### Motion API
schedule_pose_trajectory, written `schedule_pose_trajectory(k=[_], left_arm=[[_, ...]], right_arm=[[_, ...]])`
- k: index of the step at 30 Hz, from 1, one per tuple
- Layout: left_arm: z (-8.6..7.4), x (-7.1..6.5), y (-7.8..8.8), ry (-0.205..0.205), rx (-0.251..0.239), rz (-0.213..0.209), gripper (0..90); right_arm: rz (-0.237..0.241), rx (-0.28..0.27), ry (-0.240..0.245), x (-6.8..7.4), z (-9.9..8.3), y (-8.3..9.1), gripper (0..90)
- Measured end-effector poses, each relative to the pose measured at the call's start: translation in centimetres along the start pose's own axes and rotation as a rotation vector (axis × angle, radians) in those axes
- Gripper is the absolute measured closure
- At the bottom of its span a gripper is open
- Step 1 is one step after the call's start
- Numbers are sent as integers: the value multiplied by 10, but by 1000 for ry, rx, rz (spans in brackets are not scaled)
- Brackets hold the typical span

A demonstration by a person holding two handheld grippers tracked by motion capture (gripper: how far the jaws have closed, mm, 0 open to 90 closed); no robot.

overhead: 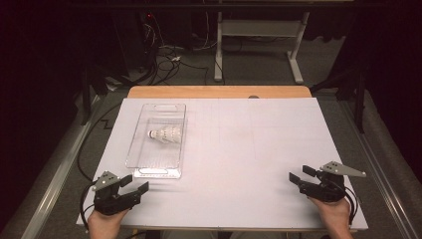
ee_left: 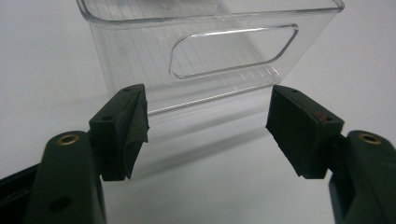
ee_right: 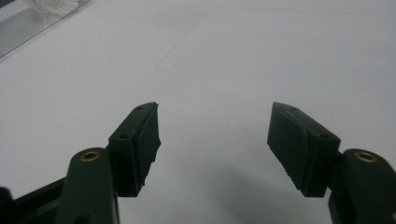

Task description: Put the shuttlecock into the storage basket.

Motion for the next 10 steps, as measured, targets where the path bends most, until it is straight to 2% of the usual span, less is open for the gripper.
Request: schedule_pose_trajectory(k=[10], left_arm=[[0, 0, 3, 0, -12, 9, 304]], right_arm=[[-4, -6, -8, -1, 0, 1, 339]])
Point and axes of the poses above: each handheld gripper's, and its own axes: y roughly backward along the jaws, z roughly out of its top, x roughly to its left, the point moved 8 cm from there along -y, roughly forward along the jaws, and after that the axes turned 10 degrees about -x, right-handed, at the moved point
